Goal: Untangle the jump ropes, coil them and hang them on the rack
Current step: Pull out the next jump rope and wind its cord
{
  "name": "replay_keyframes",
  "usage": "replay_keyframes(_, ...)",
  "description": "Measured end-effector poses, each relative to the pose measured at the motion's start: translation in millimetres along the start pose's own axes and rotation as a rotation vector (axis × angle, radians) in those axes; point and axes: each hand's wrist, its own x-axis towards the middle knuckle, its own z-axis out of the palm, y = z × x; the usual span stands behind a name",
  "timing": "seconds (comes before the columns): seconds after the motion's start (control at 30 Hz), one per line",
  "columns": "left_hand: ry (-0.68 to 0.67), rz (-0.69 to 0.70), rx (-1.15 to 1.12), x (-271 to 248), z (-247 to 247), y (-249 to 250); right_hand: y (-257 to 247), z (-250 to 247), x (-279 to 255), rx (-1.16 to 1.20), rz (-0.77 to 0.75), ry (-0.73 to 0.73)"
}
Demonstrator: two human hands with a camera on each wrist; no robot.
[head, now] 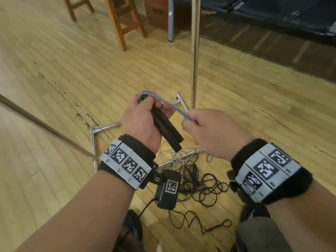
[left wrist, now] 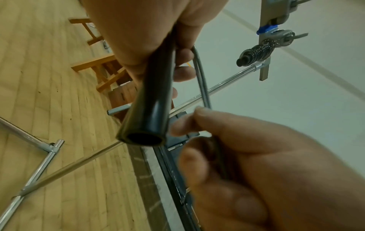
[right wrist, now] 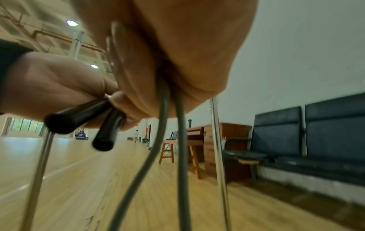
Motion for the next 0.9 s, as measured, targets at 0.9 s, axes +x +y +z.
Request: replay_keyframes(0.9,-0.477,0.145,1.271,11,-37,26,32,-9,10,0.064,0.115,0.087)
